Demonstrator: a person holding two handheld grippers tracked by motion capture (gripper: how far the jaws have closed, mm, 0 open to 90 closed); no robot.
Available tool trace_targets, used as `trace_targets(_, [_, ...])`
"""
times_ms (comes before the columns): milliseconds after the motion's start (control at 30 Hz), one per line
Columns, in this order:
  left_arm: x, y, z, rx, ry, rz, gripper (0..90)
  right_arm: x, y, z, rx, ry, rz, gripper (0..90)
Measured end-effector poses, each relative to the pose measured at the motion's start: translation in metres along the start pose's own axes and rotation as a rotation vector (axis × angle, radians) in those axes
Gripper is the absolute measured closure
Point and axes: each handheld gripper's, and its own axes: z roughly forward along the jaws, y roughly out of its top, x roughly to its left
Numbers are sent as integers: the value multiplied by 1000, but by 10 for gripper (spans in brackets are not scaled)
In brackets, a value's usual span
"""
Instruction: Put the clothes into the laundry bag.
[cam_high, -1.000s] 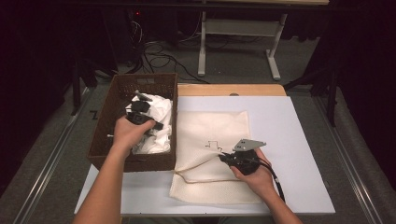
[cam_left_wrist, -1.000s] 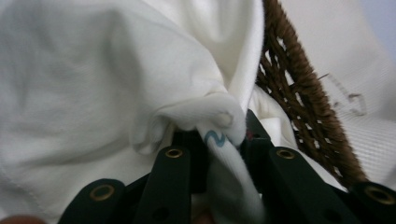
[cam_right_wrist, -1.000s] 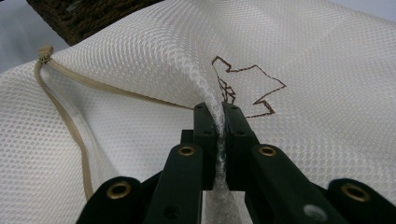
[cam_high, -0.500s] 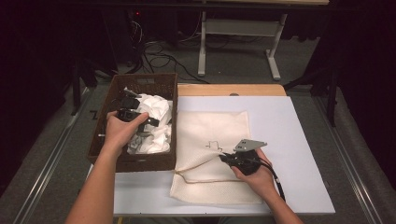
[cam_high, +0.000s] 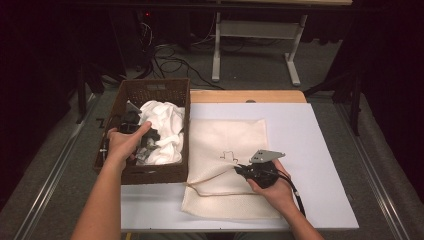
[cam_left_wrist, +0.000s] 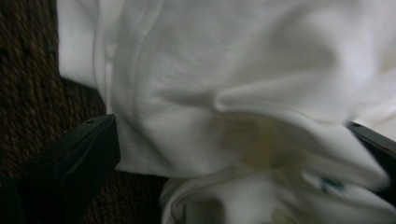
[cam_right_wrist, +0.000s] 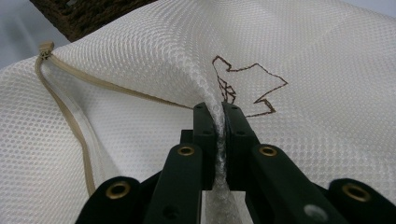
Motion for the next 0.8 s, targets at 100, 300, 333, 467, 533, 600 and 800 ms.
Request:
trace_targets(100, [1,4,8,39,-15,-5,0,0,-1,-1,-2,3,2,864])
trace_targets(300, [3,7,19,103,-184,-48,0,-1,-2,-1,-2,6,4,864])
trace_targets(333, [3,7,19,102,-227,-46,0,-1,-3,-1,-2,6,3,864])
trace_targets(467, [-9,10,18,98,-275,-8,1,-1,-2,0,0,7,3,864])
trace_targets(533, [-16,12,16,80,-310,14,1,-1,-2,0,0,6,-4,864])
trace_targets(600, [-24,13,14,67,-351,26,1,-1,-2,0,2,5,-3,865])
trace_targets(800, [-51,17,17,100,-250,126,1,-1,-2,0,0,6,-5,865])
